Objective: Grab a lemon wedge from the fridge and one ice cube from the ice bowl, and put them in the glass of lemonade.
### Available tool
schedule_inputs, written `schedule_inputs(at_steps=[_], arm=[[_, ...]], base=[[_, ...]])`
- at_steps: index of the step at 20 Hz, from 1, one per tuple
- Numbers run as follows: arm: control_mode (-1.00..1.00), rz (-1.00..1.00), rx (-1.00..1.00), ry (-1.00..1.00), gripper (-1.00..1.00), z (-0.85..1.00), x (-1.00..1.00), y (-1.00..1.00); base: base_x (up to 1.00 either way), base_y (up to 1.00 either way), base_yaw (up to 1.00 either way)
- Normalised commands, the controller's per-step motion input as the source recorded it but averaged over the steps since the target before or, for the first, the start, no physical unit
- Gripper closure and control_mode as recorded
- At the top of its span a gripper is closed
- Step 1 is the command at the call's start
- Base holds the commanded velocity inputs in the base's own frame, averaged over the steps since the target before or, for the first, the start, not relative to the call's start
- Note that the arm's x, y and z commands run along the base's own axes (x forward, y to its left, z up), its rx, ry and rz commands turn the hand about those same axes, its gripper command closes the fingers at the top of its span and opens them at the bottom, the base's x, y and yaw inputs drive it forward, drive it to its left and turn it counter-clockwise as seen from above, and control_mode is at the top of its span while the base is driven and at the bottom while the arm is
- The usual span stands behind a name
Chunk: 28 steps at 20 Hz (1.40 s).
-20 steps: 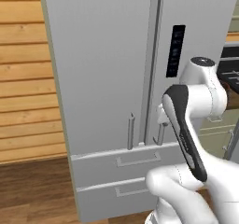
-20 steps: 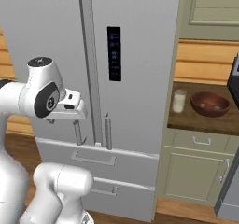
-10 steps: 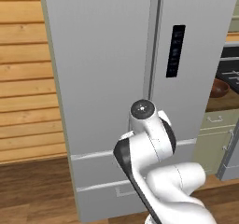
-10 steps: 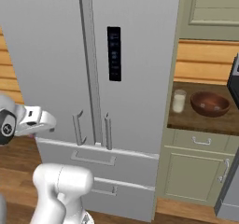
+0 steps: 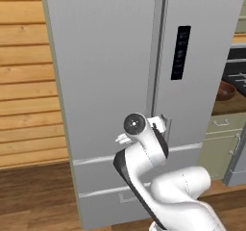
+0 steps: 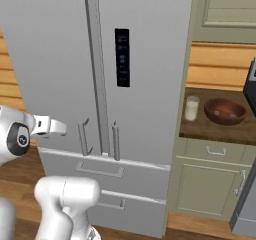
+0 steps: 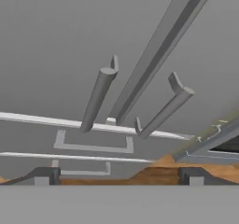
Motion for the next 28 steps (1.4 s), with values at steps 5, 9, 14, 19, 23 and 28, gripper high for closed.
schedule_inputs(at_steps=[5,9,14,19,23,28], arm=[[-1.0,0.0,0.01,0.14,-1.0,0.0,0.42,-0.02],[-1.0,0.0,0.0,0.1,-1.0,-0.11,0.26,-0.04],[-1.0,0.0,0.01,0.06,-1.0,-0.38,0.25,-0.03],[-1.0,0.0,0.03,0.0,-1.0,-0.32,0.43,0.0],[-1.0,0.0,0.04,0.0,-1.0,-0.24,0.61,0.0],[-1.0,0.0,0.01,0.01,-1.0,-0.22,0.51,-0.03]], base=[[0.0,0.0,0.0],[0.0,0.0,0.0],[0.0,0.0,0.0],[0.0,0.0,0.0],[0.0,0.0,0.0],[0.0,0.0,0.0]])
